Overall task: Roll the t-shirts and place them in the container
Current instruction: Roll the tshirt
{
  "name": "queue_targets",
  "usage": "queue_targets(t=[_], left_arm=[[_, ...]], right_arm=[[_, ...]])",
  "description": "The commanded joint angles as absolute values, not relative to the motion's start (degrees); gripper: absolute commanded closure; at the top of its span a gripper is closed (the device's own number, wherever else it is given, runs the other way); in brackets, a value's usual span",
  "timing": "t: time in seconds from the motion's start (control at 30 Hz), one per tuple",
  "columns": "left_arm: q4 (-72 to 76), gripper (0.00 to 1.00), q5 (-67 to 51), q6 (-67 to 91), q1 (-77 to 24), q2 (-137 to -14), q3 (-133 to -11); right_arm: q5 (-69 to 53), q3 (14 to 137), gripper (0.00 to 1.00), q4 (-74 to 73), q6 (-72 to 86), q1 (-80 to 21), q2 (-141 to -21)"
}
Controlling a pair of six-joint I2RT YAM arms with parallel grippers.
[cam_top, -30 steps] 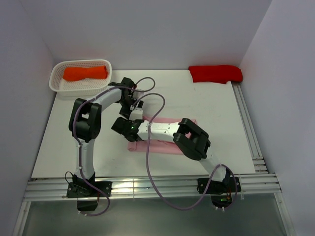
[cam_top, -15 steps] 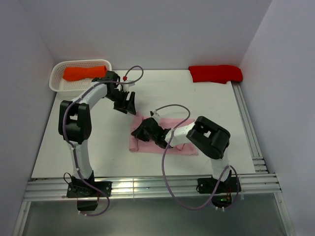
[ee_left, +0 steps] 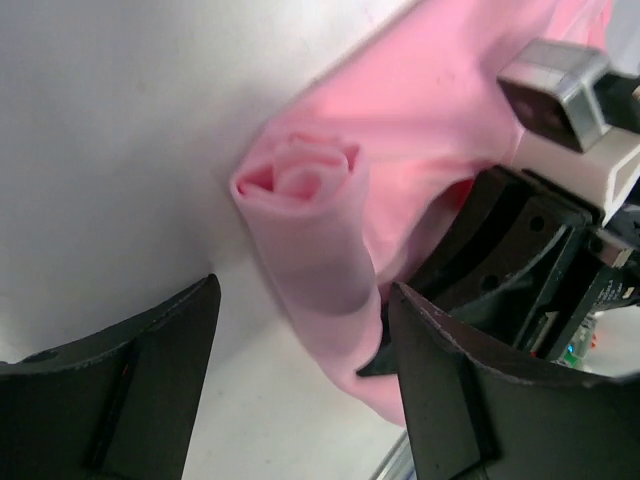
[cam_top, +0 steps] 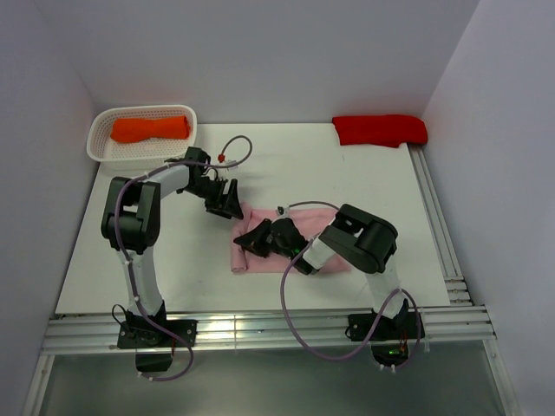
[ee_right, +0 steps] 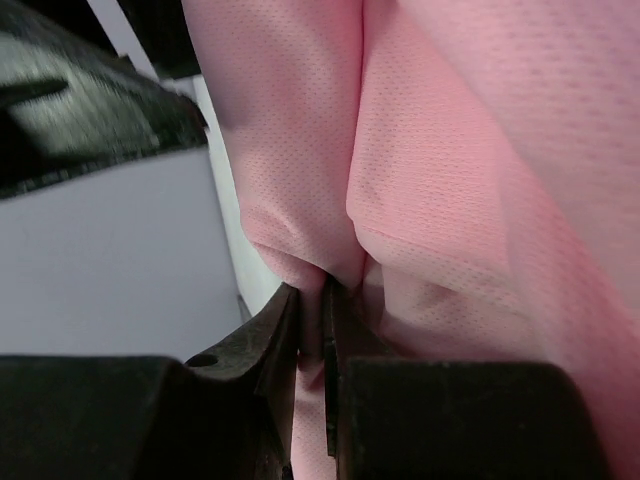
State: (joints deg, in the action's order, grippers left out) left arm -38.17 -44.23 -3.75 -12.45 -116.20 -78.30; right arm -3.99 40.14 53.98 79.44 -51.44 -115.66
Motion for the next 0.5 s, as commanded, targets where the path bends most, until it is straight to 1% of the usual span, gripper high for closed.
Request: queue_targets(t=[0.0, 0.2, 0.3, 0.4, 0.47], left_arm=[[-30.86, 0.27, -46.59, -2.20, -12.57, -117.16, -77.87], [-31.20, 0.31, -45.97, -0.70, -13.18, -120.67, -80.42], [-31.55, 0.31, -43.43, -1.14, -14.06, -120.85, -80.68], [-32.52, 0.35, -39.38, -1.40, -15.11, -121.29, -81.12], [-33.40, 0.45, -36.49, -1.14, -15.38, -121.81, -81.91]], right_arm=[[-6.68, 37.01, 0.96, 55.81, 82.35, -50.89, -118.21], [-6.94, 36.30, 0.96, 54.76, 82.44, -50.63, -118.21], [-7.03, 37.18, 0.96, 52.04, 81.74, -50.45, -117.95], [-6.77, 38.14, 0.96, 49.58, 81.04, -50.19, -117.34], [-5.80, 38.41, 0.96, 47.21, 80.60, -50.18, -116.37]])
